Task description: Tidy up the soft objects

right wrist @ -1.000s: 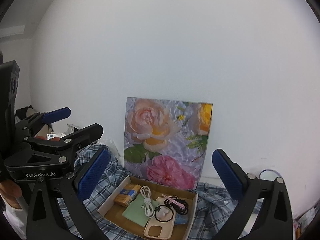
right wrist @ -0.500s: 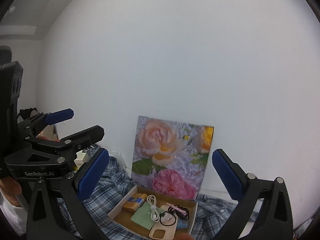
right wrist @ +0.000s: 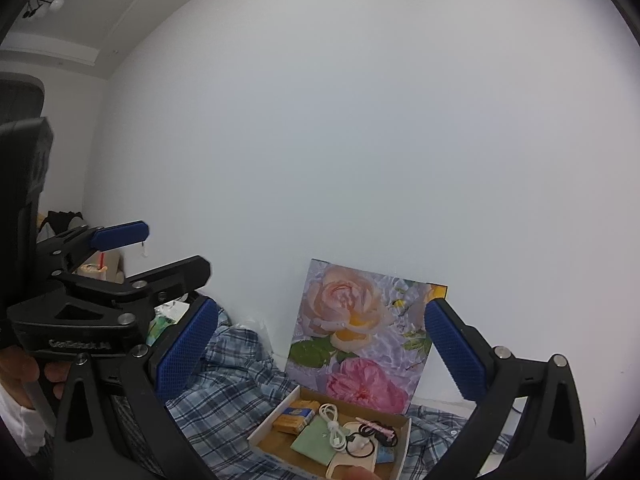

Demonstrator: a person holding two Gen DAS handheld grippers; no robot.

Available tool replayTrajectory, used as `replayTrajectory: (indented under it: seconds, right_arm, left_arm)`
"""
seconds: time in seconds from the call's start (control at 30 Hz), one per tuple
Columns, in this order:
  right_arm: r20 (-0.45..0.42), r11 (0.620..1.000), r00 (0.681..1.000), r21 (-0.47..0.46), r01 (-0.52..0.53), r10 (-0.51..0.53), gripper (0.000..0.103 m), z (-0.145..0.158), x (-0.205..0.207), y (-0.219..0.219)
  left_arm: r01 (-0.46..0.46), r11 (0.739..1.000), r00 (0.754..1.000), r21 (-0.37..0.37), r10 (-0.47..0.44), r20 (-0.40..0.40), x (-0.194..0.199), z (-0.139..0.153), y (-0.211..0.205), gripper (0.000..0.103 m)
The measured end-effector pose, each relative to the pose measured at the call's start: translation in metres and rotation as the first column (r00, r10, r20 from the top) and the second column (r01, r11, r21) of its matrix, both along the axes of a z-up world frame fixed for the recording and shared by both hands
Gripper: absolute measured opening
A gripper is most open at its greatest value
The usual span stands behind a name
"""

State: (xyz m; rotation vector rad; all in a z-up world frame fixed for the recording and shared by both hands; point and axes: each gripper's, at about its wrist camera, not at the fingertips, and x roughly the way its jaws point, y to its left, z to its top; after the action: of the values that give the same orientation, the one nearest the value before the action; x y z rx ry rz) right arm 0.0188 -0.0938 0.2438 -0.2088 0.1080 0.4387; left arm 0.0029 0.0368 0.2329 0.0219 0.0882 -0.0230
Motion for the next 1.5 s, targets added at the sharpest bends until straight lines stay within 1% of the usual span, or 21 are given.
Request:
replayTrajectory:
  seconds: [0.1, 0.2, 0.37, 0.5, 0.6, 0.7, 0.87, 0.97, 1.07, 1.3, 1.5]
  right_arm:
    - [-0.009, 1.0, 1.0, -0.017, 0.017, -0.017, 0.103, -0.005, -0.009, -0.002]
    - [-0.021, 0.999, 0.999, -0.036, 0.033, -0.034, 0.103, -0.008, -0.019, -0.007]
    - [0.01, 0.994, 0.996, -0.065, 0.09, -0.09, 0.103, -0.019, -0.039, -0.015]
    - [0.013, 0.989, 0.992, -0.075, 0.13, -0.129, 0.103, -0.033, -0.05, -0.024]
    - [-0.028, 0.989, 0.991, -0.064, 0.131, -0.133, 0.103, -0.047, -0.049, -0.032]
    - [-0.065, 0.99, 0.989, -0.059, 0.126, -0.129, 0.103, -0.061, -0.05, -0.038]
    - [-0.112, 0.986, 0.982, -0.081, 0.146, -0.154, 0.103, -0.089, -0.055, -0.041]
    - [-0.137, 0.982, 0.976, -0.102, 0.158, -0.171, 0.103, -0.106, -0.058, -0.043]
    - [-0.16, 0.979, 0.97, -0.112, 0.168, -0.185, 0.103, -0.12, -0.06, -0.048]
    - [-0.239, 0.982, 0.953, -0.065, 0.177, -0.188, 0.103, -0.143, -0.055, -0.061]
    - [-0.29, 0.982, 0.939, -0.06, 0.177, -0.187, 0.103, -0.165, -0.043, -0.066]
  left_arm:
    - [0.006, 1.0, 1.0, 0.011, -0.006, -0.014, -0.005, -0.007, -0.006, 0.103]
    - [0.017, 1.0, 1.0, 0.006, -0.017, -0.021, -0.011, -0.014, -0.01, 0.103]
    - [0.058, 0.998, 0.997, -0.015, -0.059, -0.052, -0.019, -0.031, -0.021, 0.103]
    - [0.066, 0.998, 0.994, -0.016, -0.068, -0.091, -0.022, -0.045, -0.03, 0.103]
    - [0.06, 0.998, 0.991, -0.013, -0.061, -0.121, -0.025, -0.058, -0.038, 0.103]
    - [0.057, 0.998, 0.986, -0.025, -0.06, -0.155, -0.029, -0.072, -0.041, 0.102]
    - [0.068, 0.997, 0.971, -0.046, -0.077, -0.227, -0.03, -0.102, -0.042, 0.102]
    - [0.079, 0.996, 0.961, -0.039, -0.087, -0.261, -0.03, -0.12, -0.046, 0.102]
    - [0.091, 0.996, 0.958, -0.018, -0.092, -0.271, -0.032, -0.135, -0.052, 0.102]
    - [0.113, 0.993, 0.943, -0.029, -0.116, -0.312, -0.023, -0.158, -0.058, 0.102]
    - [0.106, 0.994, 0.933, -0.001, -0.099, -0.346, -0.011, -0.179, -0.063, 0.102]
